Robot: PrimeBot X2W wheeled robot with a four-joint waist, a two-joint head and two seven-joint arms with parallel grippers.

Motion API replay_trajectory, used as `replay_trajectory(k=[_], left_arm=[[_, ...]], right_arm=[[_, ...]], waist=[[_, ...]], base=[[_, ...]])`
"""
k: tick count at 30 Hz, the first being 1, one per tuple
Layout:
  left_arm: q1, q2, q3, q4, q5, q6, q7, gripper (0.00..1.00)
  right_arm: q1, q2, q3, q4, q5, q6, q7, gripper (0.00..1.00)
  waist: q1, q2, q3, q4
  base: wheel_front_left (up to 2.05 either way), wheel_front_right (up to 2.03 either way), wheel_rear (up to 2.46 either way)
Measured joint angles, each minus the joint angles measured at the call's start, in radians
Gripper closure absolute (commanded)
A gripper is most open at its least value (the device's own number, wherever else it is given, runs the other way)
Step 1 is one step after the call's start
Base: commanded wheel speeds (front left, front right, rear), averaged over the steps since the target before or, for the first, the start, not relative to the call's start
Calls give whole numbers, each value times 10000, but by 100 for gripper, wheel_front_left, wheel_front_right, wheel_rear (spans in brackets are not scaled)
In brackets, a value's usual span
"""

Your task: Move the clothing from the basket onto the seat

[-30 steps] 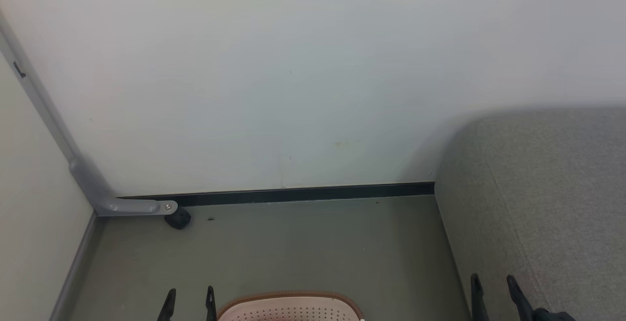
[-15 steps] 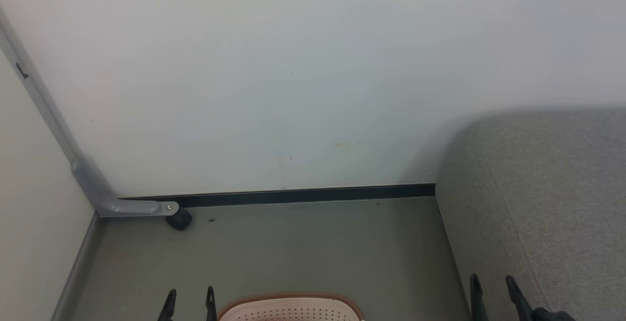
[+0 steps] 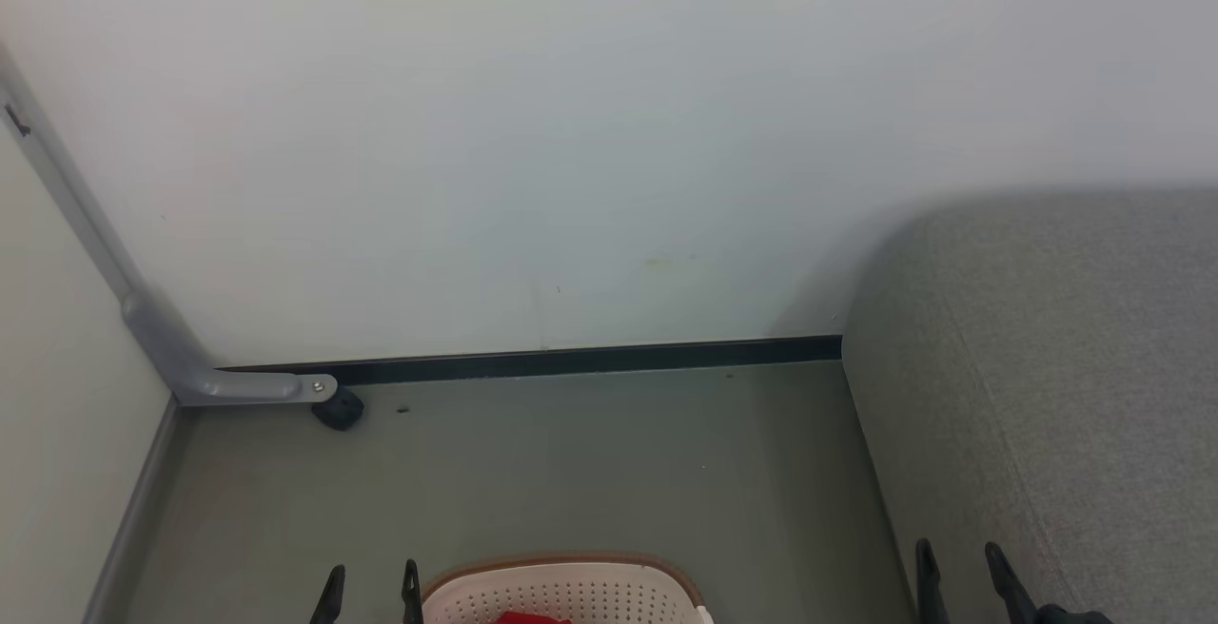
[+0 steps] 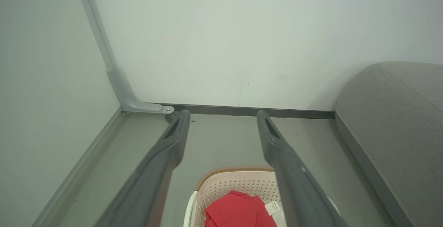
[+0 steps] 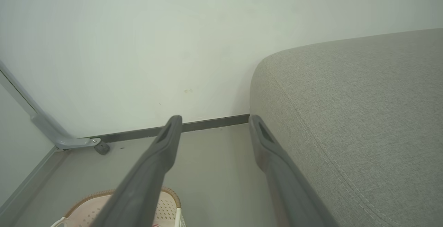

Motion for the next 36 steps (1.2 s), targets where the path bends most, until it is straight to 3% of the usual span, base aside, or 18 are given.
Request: replay_trajectory(k=[9, 17, 29, 36], left_arm=[[-5, 4, -2, 4, 73, -12, 0, 0], [-489, 213, -167, 263, 322, -291, 0, 0], [-1950, 732, -577, 1302, 846, -734, 15, 0], [-3219, 1085, -945, 2196, 1310, -1030, 623, 0]], right_arm=[[113, -4, 21, -94, -82, 0, -2, 0], [94, 0, 115, -184, -174, 0, -2, 0], [-153, 17, 395, -393, -393, 35, -2, 0], [-467, 56, 545, -596, -451, 46, -2, 0]], waist=[[1, 0, 729, -192], [1, 1, 1597, -414], [2, 1, 3292, -955], [3, 1, 4338, -1278]], base=[[0, 0, 0], [0, 0, 0], [0, 0, 0], [0, 0, 0]])
